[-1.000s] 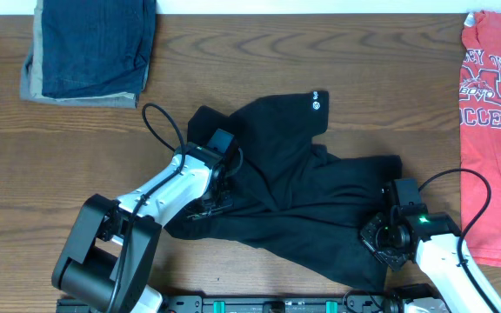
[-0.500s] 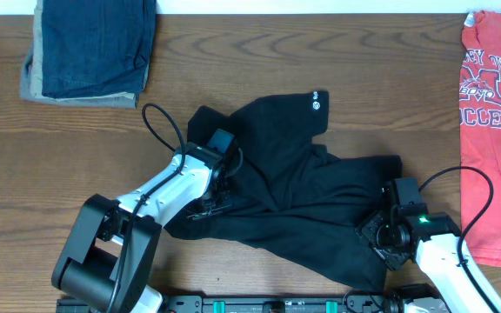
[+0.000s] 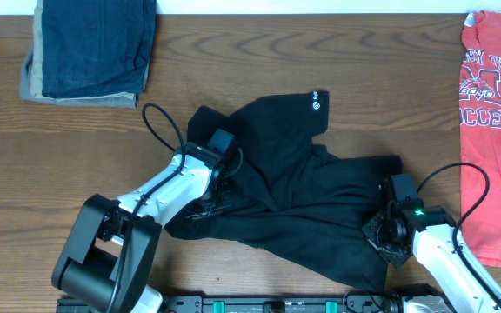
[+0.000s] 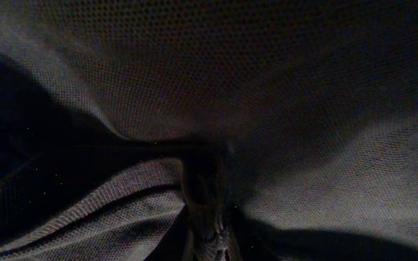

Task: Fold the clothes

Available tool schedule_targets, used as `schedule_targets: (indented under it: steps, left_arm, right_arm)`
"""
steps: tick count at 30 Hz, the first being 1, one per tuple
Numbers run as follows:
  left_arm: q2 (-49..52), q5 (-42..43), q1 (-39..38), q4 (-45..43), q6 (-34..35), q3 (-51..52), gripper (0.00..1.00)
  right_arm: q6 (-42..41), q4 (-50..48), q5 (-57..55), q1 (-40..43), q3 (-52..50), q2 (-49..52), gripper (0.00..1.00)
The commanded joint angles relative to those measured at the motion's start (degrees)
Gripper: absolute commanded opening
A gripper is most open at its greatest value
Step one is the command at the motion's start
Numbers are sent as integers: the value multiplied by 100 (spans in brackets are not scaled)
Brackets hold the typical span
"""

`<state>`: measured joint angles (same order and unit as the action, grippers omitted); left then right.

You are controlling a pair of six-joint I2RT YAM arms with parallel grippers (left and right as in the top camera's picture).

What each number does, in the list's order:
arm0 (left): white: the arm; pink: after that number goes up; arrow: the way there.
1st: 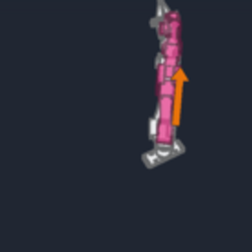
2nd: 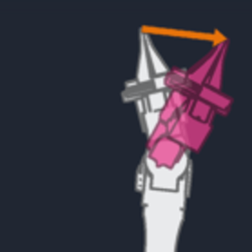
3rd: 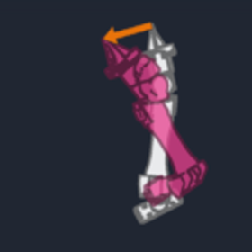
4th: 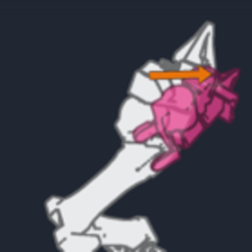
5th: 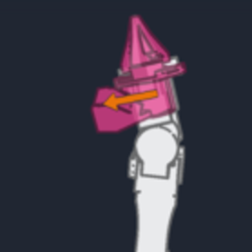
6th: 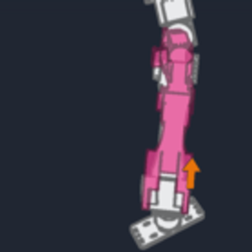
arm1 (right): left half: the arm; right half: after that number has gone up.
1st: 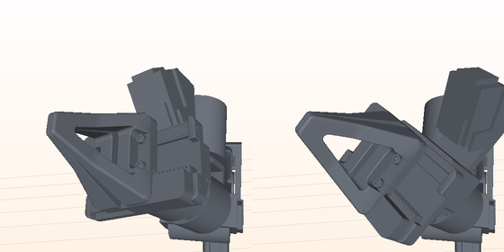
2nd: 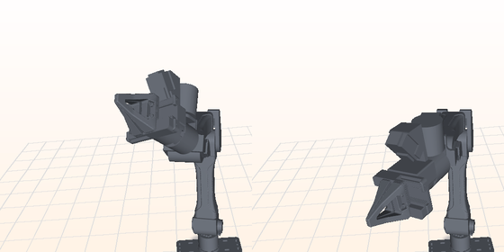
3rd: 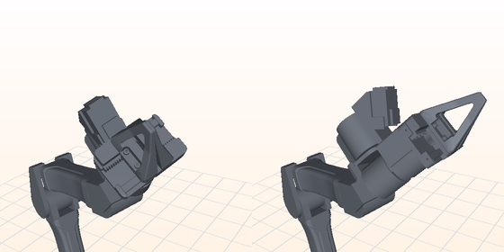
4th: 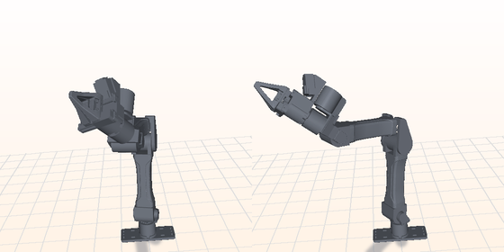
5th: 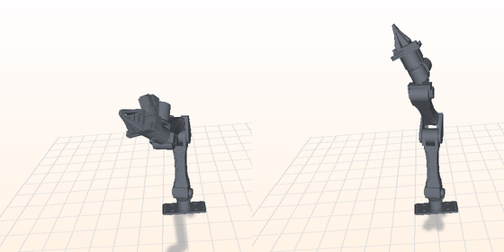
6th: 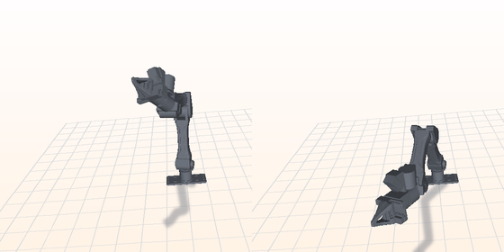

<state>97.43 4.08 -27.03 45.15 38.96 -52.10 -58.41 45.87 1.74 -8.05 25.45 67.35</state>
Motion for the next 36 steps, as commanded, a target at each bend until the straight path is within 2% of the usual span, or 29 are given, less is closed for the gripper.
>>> schedule_targets:
  steps: [1,4,7,12,14,23,31,36]
  left_arm:
    - [87,-131,-4,35,-33,24,13]
    - [87,-131,-4,35,-35,24,13]
    - [87,-131,-4,37,-35,24,13]
    - [87,-131,-4,37,-33,24,13]
    - [87,-131,-4,35,-35,24,13]
    - [87,-131,-4,33,-33,24,13]
    - [87,-131,-4,33,-33,24,14]
    - [87,-142,-4,35,-35,24,13]
  right_arm:
    - [-28,-129,197,-48,-87,122,22]
    - [-31,-131,247,-48,-83,122,18]
    - [-28,-131,282,-48,-81,122,19]
    - [-24,-127,372,-48,-72,122,34]
    - [-11,-127,490,-48,-57,122,37]
    - [282,149,1167,-122,59,122,38]
    - [275,304,1115,-339,59,122,41]
    - [273,278,1003,-339,59,122,38]
